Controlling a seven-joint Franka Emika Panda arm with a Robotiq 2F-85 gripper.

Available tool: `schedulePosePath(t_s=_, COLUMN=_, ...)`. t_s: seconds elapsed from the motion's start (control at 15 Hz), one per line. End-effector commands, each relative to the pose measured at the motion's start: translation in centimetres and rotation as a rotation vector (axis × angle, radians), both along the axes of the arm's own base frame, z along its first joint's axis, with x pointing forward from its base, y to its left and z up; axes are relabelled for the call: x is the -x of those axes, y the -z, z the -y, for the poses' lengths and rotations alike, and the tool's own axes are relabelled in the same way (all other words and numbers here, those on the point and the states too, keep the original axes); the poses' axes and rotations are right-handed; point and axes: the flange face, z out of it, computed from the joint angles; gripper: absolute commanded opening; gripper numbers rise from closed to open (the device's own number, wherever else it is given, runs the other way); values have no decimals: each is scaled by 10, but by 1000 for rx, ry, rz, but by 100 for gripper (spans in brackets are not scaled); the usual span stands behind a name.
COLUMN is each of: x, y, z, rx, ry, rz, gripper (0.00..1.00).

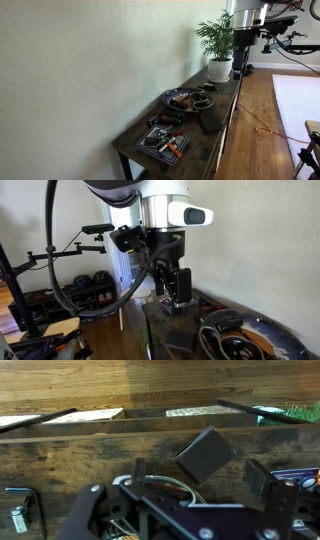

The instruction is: Take the black object from the desk and put it in the bowl

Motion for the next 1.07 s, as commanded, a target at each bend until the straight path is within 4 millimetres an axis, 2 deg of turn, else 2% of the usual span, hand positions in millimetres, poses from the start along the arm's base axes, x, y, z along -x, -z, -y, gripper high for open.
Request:
schedulePosePath(t_s=0.0, x=-31, y=10, z=-14, rx=3, ry=10, rz=-1, gripper=100)
schedulePosePath(t_s=0.47, x=-81, y=27, z=-48, rx=9, ry=-27, rz=-18, gripper=100)
schedulePosePath(t_s=0.73, x=-105, y=33, z=-60, rx=20, ry=-36, rz=-17, gripper=100)
schedulePosePath(t_s=0.8, x=-109, y=35, z=-61, rx=20, ry=-34, rz=-17, gripper=100)
schedulePosePath(t_s=0.87, x=-97, y=33, z=-57, rx=19, ry=-57, rz=-36, gripper=100)
schedulePosePath(t_s=1.0, x=-101, y=36, z=-58, rx=20, ry=-59, rz=-40, gripper=100)
